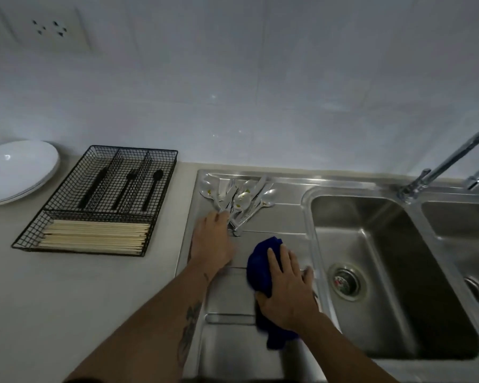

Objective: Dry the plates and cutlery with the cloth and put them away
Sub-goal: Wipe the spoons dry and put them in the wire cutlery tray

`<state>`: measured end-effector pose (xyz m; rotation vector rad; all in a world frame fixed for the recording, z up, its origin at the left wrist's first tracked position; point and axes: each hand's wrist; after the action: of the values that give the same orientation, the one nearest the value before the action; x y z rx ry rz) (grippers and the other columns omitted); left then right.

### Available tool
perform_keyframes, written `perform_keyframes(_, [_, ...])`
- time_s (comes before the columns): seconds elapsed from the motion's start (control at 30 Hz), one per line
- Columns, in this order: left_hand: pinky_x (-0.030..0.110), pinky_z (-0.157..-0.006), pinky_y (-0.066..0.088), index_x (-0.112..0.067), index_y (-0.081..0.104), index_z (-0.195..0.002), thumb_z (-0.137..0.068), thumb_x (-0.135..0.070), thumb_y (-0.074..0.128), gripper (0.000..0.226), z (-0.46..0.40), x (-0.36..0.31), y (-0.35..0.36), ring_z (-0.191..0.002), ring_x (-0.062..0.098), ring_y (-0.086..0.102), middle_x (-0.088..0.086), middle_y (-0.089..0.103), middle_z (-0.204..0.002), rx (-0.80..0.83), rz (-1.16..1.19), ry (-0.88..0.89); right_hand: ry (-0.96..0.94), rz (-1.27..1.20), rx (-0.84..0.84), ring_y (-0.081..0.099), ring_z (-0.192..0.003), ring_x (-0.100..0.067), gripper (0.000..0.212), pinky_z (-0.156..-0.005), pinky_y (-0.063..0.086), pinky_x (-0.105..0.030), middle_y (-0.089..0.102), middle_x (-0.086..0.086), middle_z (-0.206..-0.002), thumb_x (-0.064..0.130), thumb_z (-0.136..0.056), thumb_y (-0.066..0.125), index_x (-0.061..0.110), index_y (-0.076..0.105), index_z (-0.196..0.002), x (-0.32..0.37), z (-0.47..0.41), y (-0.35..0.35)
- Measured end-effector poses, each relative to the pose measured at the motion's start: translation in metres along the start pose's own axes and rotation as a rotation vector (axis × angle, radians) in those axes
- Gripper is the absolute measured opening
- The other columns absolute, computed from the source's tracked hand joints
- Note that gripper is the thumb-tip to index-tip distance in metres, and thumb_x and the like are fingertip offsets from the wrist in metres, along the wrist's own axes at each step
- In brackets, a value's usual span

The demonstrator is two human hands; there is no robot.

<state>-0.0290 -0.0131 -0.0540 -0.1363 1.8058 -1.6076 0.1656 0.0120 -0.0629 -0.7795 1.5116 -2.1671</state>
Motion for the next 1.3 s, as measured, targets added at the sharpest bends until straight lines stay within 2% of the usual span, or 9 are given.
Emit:
perform_keyframes(0.27, [0.044,-0.086,0.054,-0.021,0.06,-0.12,-0.068,-0.022,0.054,0.053,0.009,-0.004,0.005,-0.099,0.025,0.056,0.003,0.061,-0.104,-0.101,0.184,-0.187,-0.139,0.016,-0.004,-0.005,-0.147,-0.028,0.092,-0.114,-0.001,-0.06,-0.012,-0.004,-0.161,0.057,-0.081,0.042,0.025,-0.005,-0.153,-0.023,-0.007,-0.003])
perform_keyframes(0.4, [0.038,-0.089,0.053,-0.023,0.065,-0.115,-0.069,-0.017,0.053,0.048,0.021,-0.01,-0.002,-0.098,0.023,0.057,0.002,0.058,-0.107,-0.081,0.259,-0.275,-0.163,0.042,0.024,-0.004,-0.147,-0.029,0.088,-0.114,-0.001,-0.06,-0.012,-0.005,-0.161,0.052,-0.082,0.041,0.026,-0.005,-0.153,-0.023,-0.007,-0.005])
perform_keyframes(0.5, [0.032,-0.082,0.053,-0.023,0.065,-0.106,-0.073,-0.016,0.055,0.035,0.028,-0.013,-0.008,-0.094,0.023,0.06,0.001,0.057,-0.103,-0.046,0.264,-0.281,-0.176,0.012,0.011,-0.004,-0.147,-0.029,0.082,-0.116,0.001,-0.055,-0.008,-0.006,-0.161,0.04,-0.085,0.046,0.027,0.002,-0.153,-0.019,-0.003,-0.004])
perform_keyframes(0.63, [0.033,-0.091,0.048,-0.021,0.058,-0.122,-0.085,-0.017,0.059,0.037,0.035,-0.01,-0.008,-0.104,0.021,0.054,0.001,0.049,-0.118,-0.006,0.214,-0.231,-0.163,-0.05,-0.011,-0.003,-0.148,-0.025,0.079,-0.119,0.001,-0.044,-0.006,-0.003,-0.162,0.025,-0.087,0.051,0.028,0.007,-0.153,-0.014,0.006,-0.003])
perform_keyframes(0.83, [0.021,-0.079,0.04,-0.021,0.042,-0.141,-0.091,-0.017,0.054,0.052,0.053,0.012,-0.007,-0.094,0.012,0.047,0.0,0.046,-0.122,-0.014,0.077,-0.068,-0.084,-0.151,-0.019,0.004,-0.147,-0.021,0.076,-0.12,0.01,-0.034,-0.002,0.003,-0.162,0.013,-0.089,0.052,0.028,0.014,-0.153,-0.007,0.021,-0.006])
perform_keyframes(0.97, [0.026,-0.09,0.048,-0.025,0.033,-0.149,-0.091,-0.018,0.057,0.063,0.068,0.027,-0.014,-0.107,0.014,0.051,-0.004,0.048,-0.13,-0.031,0.023,0.038,-0.011,-0.378,-0.085,0.026,-0.141,-0.018,0.075,-0.117,0.021,-0.03,0.023,0.003,-0.157,-0.001,-0.082,0.052,0.025,0.03,-0.149,-0.006,0.034,-0.007])
perform_keyframes(1.13, [0.031,-0.09,0.047,-0.027,0.032,-0.152,-0.092,-0.018,0.052,0.064,0.088,0.04,-0.02,-0.107,0.02,0.056,0.0,0.057,-0.125,-0.049,0.06,0.171,0.061,-0.634,-0.391,0.051,-0.121,-0.019,0.069,-0.104,0.038,-0.027,0.053,0.0,-0.136,-0.01,-0.077,0.051,0.019,0.048,-0.139,0.005,0.051,-0.011])
perform_keyframes(1.23, [0.032,-0.098,0.044,-0.023,0.034,-0.151,-0.093,-0.017,0.051,0.061,0.099,0.038,-0.024,-0.117,0.021,0.053,0.002,0.057,-0.133,-0.034,0.077,0.252,0.011,-0.553,-0.5,0.047,-0.122,-0.017,0.07,-0.105,0.035,-0.025,0.047,0.002,-0.141,-0.008,-0.075,0.058,0.019,0.049,-0.139,0.024,0.057,-0.02])
perform_keyframes(1.3, [0.03,-0.101,0.041,-0.023,0.032,-0.152,-0.095,-0.017,0.052,0.061,0.107,0.032,-0.029,-0.12,0.018,0.051,0.0,0.055,-0.137,-0.024,0.104,0.29,-0.055,-0.383,-0.471,0.041,-0.127,-0.022,0.072,-0.107,0.037,-0.034,0.039,-0.002,-0.148,-0.001,-0.074,0.063,0.021,0.047,-0.14,0.038,0.056,-0.022])
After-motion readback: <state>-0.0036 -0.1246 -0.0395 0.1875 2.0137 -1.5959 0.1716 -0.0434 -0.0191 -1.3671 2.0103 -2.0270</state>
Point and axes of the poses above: each hand's wrist, its own z-axis away from the middle knuckle, its own y-axis out of the palm, x = y × z
